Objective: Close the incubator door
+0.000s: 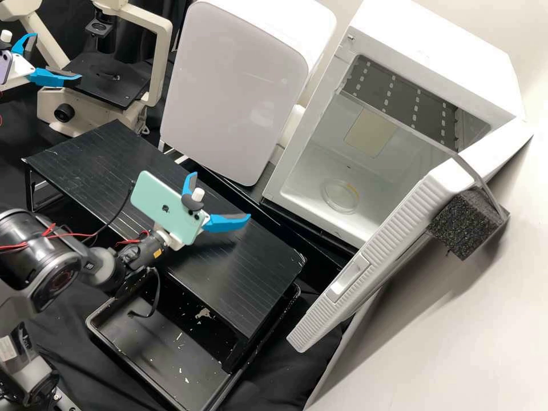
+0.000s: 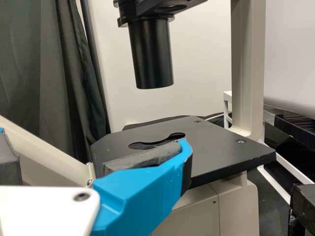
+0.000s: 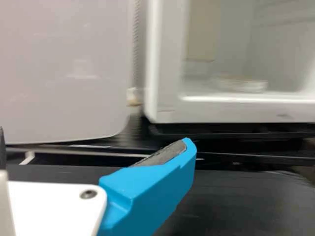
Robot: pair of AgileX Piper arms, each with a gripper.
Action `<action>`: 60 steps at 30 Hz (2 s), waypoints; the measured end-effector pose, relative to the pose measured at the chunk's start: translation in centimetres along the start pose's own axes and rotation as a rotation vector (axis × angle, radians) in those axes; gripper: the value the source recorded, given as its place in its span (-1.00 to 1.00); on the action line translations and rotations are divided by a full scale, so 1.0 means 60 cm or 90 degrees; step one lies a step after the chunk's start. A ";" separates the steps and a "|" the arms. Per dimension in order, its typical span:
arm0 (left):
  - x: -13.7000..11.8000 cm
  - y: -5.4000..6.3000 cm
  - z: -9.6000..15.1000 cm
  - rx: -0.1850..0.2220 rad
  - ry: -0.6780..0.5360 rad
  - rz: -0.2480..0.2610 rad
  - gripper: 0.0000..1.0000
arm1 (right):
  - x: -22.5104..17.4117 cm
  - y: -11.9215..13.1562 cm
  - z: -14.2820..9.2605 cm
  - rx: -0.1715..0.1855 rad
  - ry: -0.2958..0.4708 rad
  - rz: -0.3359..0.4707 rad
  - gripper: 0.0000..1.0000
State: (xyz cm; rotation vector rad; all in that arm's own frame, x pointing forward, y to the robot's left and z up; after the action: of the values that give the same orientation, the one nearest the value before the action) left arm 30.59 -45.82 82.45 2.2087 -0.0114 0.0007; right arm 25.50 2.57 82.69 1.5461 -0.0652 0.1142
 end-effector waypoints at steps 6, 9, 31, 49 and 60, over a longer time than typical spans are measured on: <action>0.000 0.000 0.000 0.000 0.000 0.000 1.00 | -0.040 0.059 0.019 -0.002 -0.024 0.104 1.00; 0.000 0.000 0.000 0.000 0.000 0.000 1.00 | -0.059 0.085 0.024 -0.010 -0.036 0.152 1.00; 0.000 0.000 0.000 0.000 0.000 0.000 1.00 | -0.100 0.159 0.055 -0.086 -0.234 0.376 1.00; 0.000 0.000 0.000 0.000 0.000 0.000 1.00 | -0.063 0.180 0.099 -0.096 -0.320 0.406 1.00; 0.000 0.000 0.000 0.000 0.000 0.000 1.00 | -0.043 0.176 0.112 -0.110 -0.340 0.391 1.00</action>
State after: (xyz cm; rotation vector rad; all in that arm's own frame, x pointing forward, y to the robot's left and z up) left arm 30.59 -45.82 82.45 2.2087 -0.0114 0.0007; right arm 21.93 -4.02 93.07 1.3047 -0.9503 0.1718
